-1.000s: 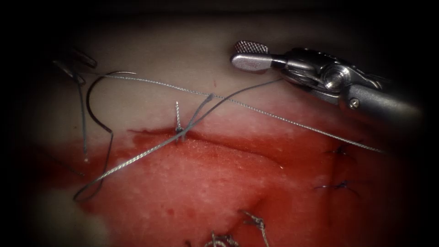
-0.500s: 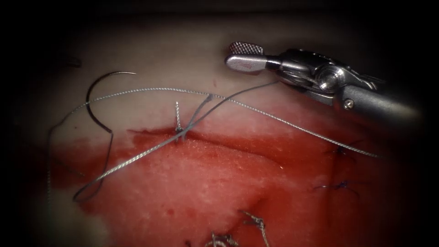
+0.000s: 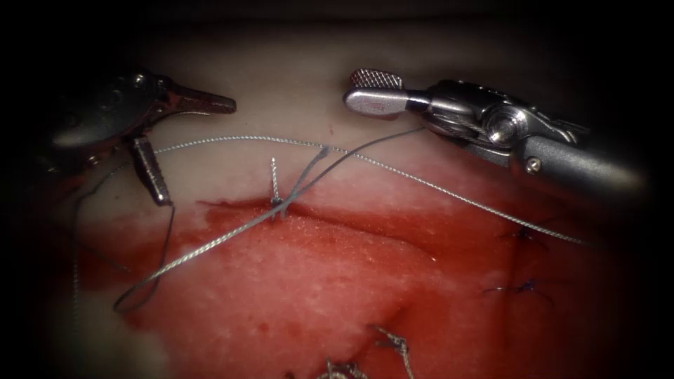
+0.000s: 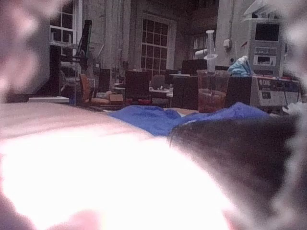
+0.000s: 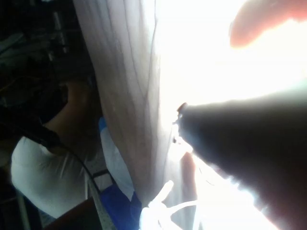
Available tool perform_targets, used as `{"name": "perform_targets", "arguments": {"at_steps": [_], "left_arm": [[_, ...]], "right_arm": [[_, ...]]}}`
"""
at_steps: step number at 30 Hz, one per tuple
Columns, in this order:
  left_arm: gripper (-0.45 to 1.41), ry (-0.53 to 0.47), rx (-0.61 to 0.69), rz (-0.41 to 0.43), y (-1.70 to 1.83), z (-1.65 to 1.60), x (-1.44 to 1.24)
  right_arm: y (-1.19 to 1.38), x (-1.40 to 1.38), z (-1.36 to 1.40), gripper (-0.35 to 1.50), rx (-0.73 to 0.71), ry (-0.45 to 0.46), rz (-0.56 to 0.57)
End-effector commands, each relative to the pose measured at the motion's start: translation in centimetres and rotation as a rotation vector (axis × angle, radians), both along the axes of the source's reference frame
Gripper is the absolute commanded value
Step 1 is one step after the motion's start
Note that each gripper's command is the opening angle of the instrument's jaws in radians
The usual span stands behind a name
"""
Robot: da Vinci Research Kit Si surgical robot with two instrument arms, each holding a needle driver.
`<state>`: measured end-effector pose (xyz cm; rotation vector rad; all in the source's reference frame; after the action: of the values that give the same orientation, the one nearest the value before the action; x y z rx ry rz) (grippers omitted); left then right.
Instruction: Wound Closure
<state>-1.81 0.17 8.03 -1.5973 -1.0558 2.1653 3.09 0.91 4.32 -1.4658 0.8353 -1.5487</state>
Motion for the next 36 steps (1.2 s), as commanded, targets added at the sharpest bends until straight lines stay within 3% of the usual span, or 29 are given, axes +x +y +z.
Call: {"name": "perform_targets", "arguments": {"at_steps": [1,2,4,9,14,23,26,28,29,33,36], "left_arm": [[0.74,-0.031,-0.008,-0.026,0.12,-0.08,-0.03],[0.61,-0.051,0.013,-0.055,0.12,-0.06,-0.08],[0.52,-0.09,0.028,-0.095,0.14,-0.05,-0.18],[0.21,-0.081,0.06,-0.124,0.12,-0.07,-0.29],[0.21,-0.125,0.124,-0.189,0.14,-0.14,-0.39],[0.26,-0.148,0.145,-0.17,-0.02,-0.22,-0.59],[0.05,-0.151,0.143,-0.17,-0.03,-0.19,-0.61],[-0.36,-0.148,0.142,-0.176,-0.01,-0.17,-0.63],[-0.45,-0.141,0.137,-0.19,-0.01,-0.16,-0.63],[-0.45,-0.057,0.084,-0.341,0.05,-0.11,-0.59],[-0.45,-0.022,0.083,-0.399,0.16,-0.06,-0.52]], "right_arm": [[0.13,0.06,-0.1,1.48,0.0,0.007,0.006],[0.13,0.06,-0.1,1.48,0.0,0.007,0.006],[0.13,0.06,-0.1,1.48,0.0,0.007,0.006],[0.12,0.07,-0.1,1.48,0.006,0.009,0.004],[0.1,0.09,-0.1,1.48,0.004,0.011,0.0],[0.09,0.1,-0.11,1.48,0.004,0.012,-0.001],[0.08,0.11,-0.12,1.48,0.004,0.013,-0.001],[0.08,0.11,-0.13,1.48,0.005,0.013,-0.002],[0.09,0.11,-0.13,1.48,0.006,0.013,-0.002],[0.09,0.1,-0.17,1.46,0.01,0.016,-0.003],[0.05,0.1,-0.22,1.43,0.012,0.038,-0.035]]}}
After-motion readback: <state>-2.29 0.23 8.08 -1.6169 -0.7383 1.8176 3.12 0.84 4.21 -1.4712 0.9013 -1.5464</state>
